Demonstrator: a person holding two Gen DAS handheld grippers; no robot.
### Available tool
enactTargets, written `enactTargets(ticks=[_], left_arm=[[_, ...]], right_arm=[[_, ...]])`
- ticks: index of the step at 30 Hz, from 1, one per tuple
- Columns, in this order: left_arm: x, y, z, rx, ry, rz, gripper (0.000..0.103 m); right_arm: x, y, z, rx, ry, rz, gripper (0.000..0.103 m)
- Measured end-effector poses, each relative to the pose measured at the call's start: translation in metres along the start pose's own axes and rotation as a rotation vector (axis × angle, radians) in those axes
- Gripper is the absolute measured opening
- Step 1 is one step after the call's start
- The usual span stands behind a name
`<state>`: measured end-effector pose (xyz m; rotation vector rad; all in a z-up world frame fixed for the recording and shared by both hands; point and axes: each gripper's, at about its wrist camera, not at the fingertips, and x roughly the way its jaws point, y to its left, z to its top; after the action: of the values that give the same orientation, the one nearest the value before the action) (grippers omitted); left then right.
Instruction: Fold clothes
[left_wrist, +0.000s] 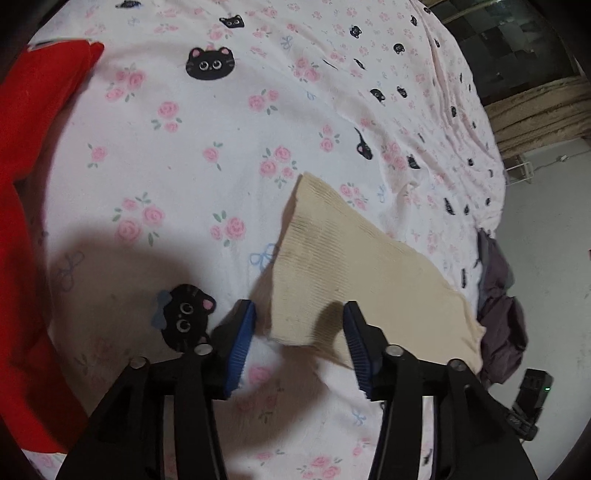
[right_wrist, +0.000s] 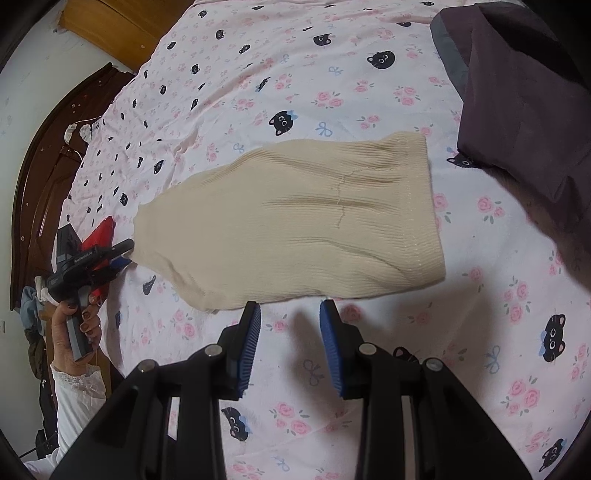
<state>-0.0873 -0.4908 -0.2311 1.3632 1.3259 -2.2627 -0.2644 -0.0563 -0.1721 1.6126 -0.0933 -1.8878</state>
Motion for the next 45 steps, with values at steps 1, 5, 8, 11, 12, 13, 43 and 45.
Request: enactTargets(ticks=[1, 5, 8, 11, 12, 13, 43, 45], left_arm=[[0.000, 0.001, 0.000, -0.005, 0.000, -0.010, 0.048], [0.001, 0.003, 0.001, -0.029, 0.009, -0.091, 0.048], [0.003, -0.001, 0.002, -0.032, 0.011, -0.134, 0.048], [0.005, -0.006, 0.003, -0.014, 0.006, -0.122, 0.048], [0.006, -0.008, 0.003, -0.006, 0.001, -0.105, 0.042], [0.006, -0.011, 0.003, 0.009, -0.005, -0.066, 0.034], [-0.010, -0.137, -0.027, 0.456, -0.208, 0.145, 0.009], [-0.001, -0.157, -0.035, 0.507, -0.195, 0.142, 0.009]], right_arm=[[0.001, 0.000, 0.000, -0.001, 0.000, -0.001, 0.035], [0.003, 0.000, 0.001, 0.000, 0.003, 0.000, 0.035], [0.006, 0.002, 0.000, -0.002, 0.008, 0.004, 0.035], [0.008, 0.004, -0.001, -0.008, 0.010, 0.004, 0.035], [0.008, 0.004, -0.001, -0.009, 0.011, 0.004, 0.035], [0.008, 0.004, -0.001, -0.008, 0.009, 0.004, 0.035], [-0.002, 0.002, 0.006, -0.014, -0.020, -0.001, 0.035], [-0.004, -0.002, 0.005, -0.011, -0.022, 0.001, 0.035]])
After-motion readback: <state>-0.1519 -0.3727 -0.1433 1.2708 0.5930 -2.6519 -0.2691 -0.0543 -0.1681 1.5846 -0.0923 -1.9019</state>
